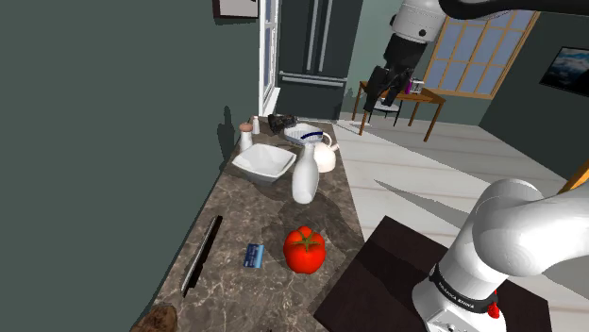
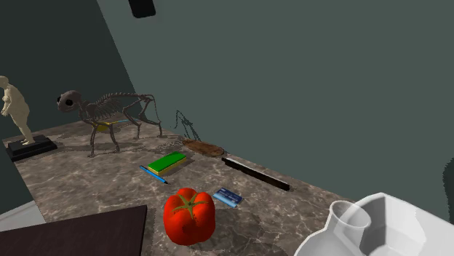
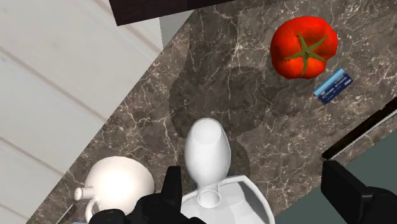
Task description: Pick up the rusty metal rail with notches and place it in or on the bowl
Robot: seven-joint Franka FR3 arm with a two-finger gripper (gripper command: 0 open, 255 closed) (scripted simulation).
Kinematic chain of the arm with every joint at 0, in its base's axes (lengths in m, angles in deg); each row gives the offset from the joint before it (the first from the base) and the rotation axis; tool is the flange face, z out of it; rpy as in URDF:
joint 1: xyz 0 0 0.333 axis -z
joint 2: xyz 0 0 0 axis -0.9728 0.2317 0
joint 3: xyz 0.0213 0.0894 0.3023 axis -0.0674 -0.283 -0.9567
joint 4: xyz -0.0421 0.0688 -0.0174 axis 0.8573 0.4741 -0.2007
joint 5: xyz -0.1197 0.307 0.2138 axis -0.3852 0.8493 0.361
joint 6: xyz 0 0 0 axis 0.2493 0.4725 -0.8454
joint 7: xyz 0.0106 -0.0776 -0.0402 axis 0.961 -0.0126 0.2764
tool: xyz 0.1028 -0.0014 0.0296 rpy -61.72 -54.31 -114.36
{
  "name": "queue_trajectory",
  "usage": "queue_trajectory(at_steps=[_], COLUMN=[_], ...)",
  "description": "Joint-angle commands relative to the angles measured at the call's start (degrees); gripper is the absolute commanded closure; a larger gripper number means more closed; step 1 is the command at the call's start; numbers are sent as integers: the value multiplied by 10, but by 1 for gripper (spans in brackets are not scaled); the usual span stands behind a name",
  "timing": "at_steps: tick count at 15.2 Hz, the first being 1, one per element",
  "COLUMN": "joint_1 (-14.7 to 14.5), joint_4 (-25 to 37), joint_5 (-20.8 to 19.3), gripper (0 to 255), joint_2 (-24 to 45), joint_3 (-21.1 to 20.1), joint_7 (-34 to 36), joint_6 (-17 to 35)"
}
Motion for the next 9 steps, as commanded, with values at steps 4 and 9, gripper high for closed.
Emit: queue_trajectory(at_steps=[4, 9], joint_1=[-2, -7], joint_4=[-30, -63], joint_5=[20, 52], gripper=[0, 0], joint_2=[13, 54], joint_3=[-31, -84], joint_7=[53, 140], joint_6=[32, 91])
